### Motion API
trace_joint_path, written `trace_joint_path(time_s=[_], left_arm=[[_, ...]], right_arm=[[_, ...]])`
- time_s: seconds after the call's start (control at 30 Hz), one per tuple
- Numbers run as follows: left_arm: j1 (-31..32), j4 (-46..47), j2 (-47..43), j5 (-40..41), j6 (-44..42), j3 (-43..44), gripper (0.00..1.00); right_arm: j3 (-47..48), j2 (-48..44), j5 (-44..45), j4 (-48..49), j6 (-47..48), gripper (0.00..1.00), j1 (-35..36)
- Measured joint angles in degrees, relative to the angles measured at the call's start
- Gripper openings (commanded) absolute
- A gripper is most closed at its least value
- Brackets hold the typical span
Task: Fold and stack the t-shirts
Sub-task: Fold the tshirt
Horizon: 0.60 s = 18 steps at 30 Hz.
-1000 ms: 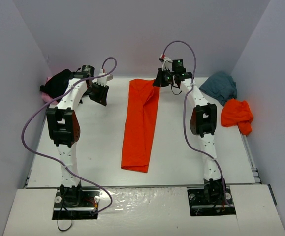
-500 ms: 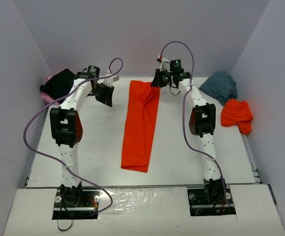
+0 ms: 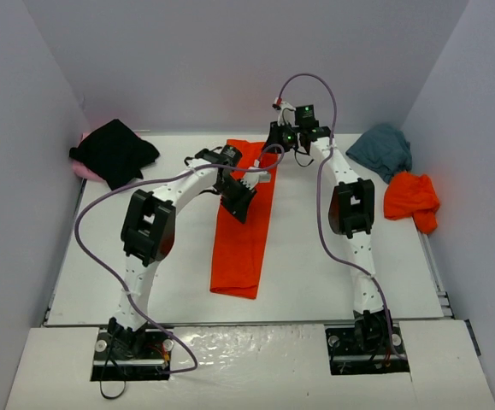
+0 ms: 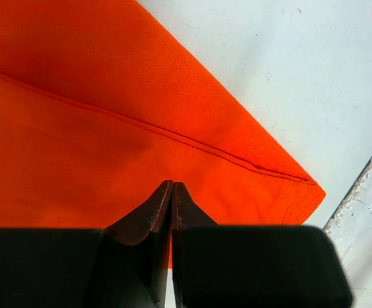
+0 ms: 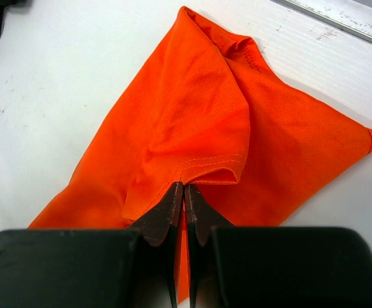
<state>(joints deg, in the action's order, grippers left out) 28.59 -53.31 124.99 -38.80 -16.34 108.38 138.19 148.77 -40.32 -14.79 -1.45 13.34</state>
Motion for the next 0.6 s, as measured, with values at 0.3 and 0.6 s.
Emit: trace_joint_path(time_s=[0.3, 0.6], left_arm=[[-1.9, -0.4, 7.1, -0.7, -0.1, 2.0, 0.00], [-2.0, -0.9, 9.3, -1.9, -0.1, 4.0, 0.00]], right_arm=[[-0.4, 0.0, 0.0, 0.0, 0.0, 0.00, -0.7], [-0.5, 0.0, 0.0, 0.0, -0.1, 0.00, -1.0]])
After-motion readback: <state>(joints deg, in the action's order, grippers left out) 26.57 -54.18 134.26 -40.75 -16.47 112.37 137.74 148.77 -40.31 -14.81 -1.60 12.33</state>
